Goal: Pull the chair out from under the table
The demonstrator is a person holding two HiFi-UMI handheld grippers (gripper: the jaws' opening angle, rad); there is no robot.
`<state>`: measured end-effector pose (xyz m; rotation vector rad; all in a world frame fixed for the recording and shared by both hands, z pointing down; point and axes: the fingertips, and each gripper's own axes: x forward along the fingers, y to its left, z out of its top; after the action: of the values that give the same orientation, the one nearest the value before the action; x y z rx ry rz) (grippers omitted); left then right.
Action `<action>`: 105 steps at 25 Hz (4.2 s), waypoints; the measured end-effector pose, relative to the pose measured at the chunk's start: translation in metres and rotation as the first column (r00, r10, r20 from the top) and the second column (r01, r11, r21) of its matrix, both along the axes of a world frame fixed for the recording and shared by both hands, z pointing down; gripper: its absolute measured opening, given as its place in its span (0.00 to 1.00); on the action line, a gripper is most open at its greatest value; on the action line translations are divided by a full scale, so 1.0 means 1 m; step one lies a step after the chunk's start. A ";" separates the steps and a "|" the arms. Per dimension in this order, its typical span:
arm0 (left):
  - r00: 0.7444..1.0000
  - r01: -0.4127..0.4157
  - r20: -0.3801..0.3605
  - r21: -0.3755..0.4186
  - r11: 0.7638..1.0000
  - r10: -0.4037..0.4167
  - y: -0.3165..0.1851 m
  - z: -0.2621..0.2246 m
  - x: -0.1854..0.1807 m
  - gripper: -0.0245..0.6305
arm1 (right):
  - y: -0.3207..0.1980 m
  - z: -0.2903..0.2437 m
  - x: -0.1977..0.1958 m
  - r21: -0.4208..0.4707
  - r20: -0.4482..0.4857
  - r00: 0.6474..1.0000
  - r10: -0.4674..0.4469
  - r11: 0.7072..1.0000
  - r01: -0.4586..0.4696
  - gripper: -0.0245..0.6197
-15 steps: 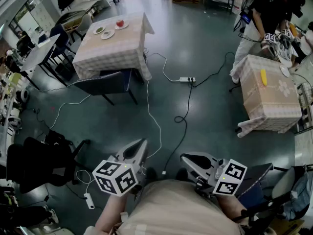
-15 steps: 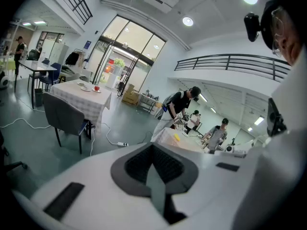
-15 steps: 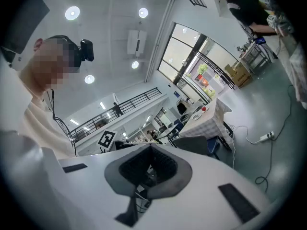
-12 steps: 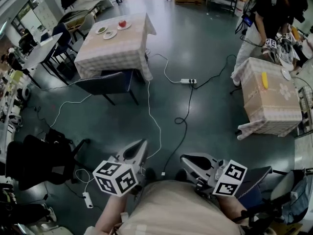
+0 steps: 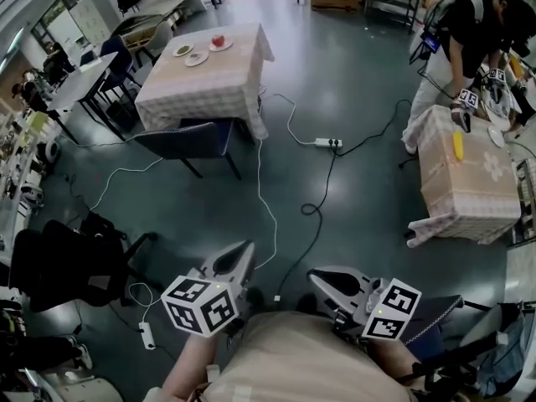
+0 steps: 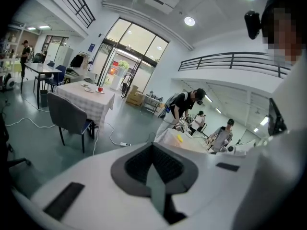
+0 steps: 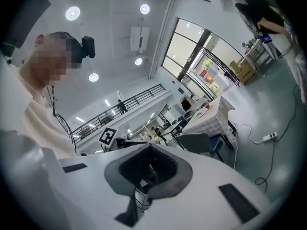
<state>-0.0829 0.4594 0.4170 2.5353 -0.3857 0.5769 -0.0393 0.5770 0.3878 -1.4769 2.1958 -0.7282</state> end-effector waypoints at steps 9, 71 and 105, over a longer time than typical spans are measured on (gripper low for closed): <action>0.998 -0.009 0.066 0.127 0.992 0.001 0.001 0.004 -0.001 0.04 | -0.002 0.011 0.003 -0.024 -0.085 0.996 -0.028 0.999 0.026 0.05; 0.994 0.001 0.112 0.142 0.990 -0.017 -0.153 0.010 0.174 0.05 | -0.206 0.015 0.173 -0.056 0.061 0.979 -0.195 0.979 0.198 0.05; 0.991 0.114 0.062 0.080 0.990 -0.119 -0.303 0.040 0.135 0.05 | -0.337 0.037 0.140 -0.184 -0.121 0.938 -0.325 0.936 0.300 0.05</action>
<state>0.0521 0.1567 0.4566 2.5505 -0.5864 0.6140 0.1007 0.2400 0.4243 -1.3035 2.5787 -0.9470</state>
